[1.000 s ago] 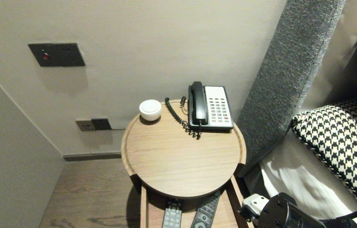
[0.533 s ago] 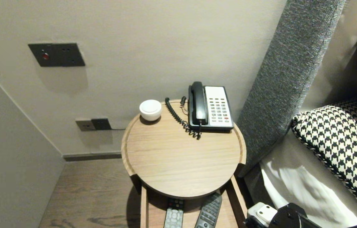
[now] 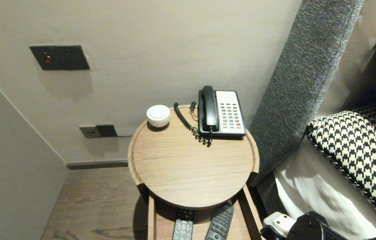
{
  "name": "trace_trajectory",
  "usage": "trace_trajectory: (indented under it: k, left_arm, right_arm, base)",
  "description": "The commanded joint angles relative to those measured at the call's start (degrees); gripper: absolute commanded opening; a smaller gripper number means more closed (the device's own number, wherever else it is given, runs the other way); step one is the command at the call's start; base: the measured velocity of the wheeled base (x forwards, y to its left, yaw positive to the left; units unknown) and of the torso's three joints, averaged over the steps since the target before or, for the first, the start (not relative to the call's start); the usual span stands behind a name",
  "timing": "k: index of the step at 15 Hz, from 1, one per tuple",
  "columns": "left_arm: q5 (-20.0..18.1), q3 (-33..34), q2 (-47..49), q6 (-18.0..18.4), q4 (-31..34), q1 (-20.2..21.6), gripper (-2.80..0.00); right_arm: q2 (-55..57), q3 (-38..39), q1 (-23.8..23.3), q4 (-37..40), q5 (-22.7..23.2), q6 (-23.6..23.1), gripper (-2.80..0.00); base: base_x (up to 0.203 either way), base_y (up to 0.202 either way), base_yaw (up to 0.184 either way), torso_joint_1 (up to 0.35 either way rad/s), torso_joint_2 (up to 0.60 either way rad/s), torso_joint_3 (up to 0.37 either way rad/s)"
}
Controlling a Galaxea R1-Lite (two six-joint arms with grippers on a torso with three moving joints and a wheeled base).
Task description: Open the nightstand drawer
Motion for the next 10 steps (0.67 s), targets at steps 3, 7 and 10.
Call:
trace_trajectory:
  k: [3, 7, 10]
  left_arm:
    - [0.02, 0.02, -0.1, -0.07, -0.05, 0.02, -2.8]
    - [0.02, 0.02, -0.1, 0.02, -0.05, 0.02, -2.8]
    - [0.02, 0.02, -0.1, 0.02, -0.05, 0.02, -2.8]
  right_arm:
    - [3.69, -9.32, -6.29, 0.21, -0.59, 0.21, -2.8]
    - [9.4, -16.61, -7.81, 0.38, -1.15, 7.26, -2.8]
    - [12.99, -19.44, -6.95, 0.19, -1.19, 13.84, -2.8]
  base:
    - [0.0, 0.0, 0.0, 0.0, 0.0, 0.0]
    - [0.0, 0.0, 0.0, 0.0, 0.0, 0.0]
    - [0.0, 0.0, 0.0, 0.0, 0.0, 0.0]
